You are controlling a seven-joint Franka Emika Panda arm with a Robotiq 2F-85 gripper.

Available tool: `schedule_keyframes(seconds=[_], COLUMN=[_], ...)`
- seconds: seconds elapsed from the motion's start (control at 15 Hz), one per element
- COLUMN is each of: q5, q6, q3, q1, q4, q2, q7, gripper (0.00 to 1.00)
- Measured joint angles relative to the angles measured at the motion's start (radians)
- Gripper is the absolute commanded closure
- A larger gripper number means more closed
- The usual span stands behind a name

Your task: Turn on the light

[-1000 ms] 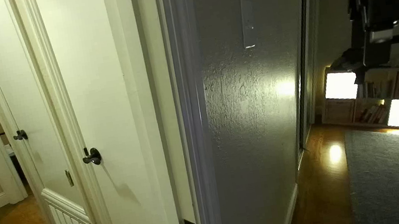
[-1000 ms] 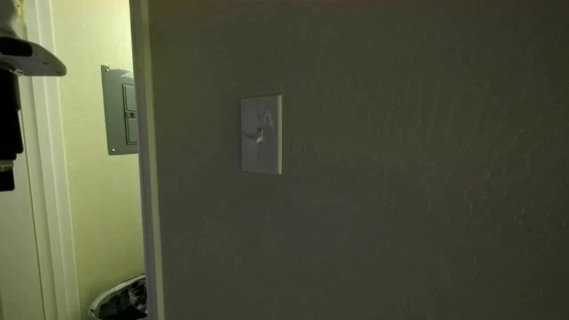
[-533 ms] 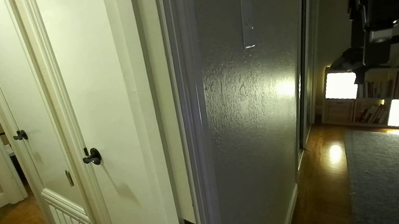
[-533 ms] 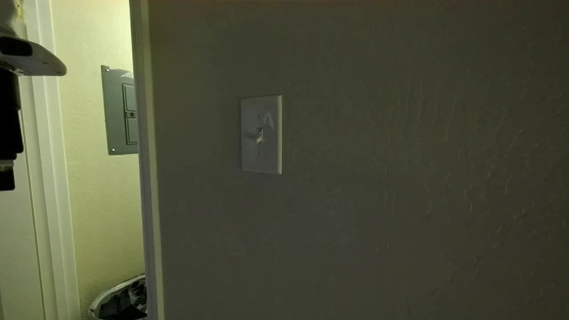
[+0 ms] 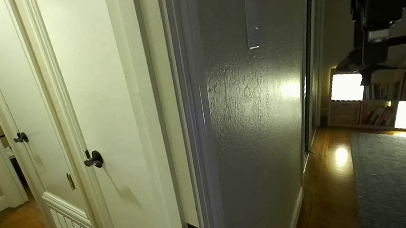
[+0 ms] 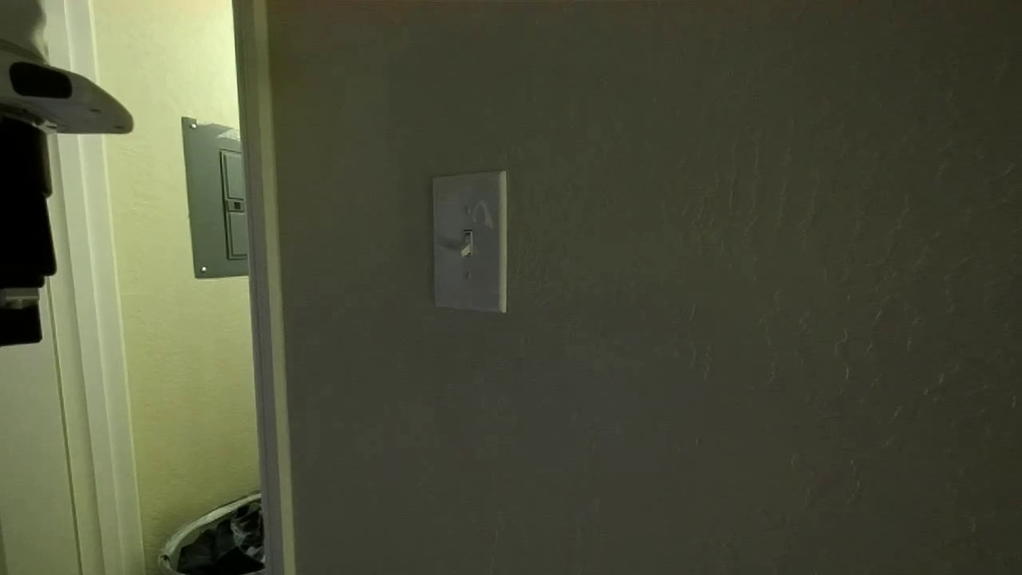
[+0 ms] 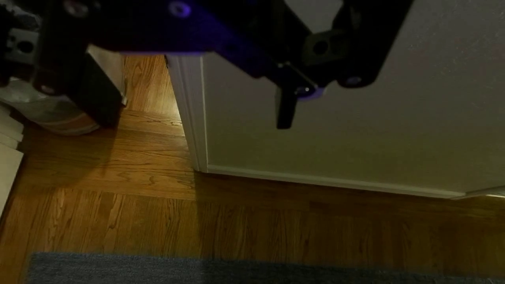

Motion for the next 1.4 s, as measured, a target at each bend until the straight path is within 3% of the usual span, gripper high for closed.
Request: schedule_keyframes(seconds=[0.67,1.4], q5=[-0.033,-0.064], q6=[0.253,0.275], q3=[-0.142,-0.157], q1=[-0.027,-0.057], q4=[-0.125,-0.165], q2=[-0.012,-0.025], q7=[-0.071,-0.071], gripper=[0.0,0.0])
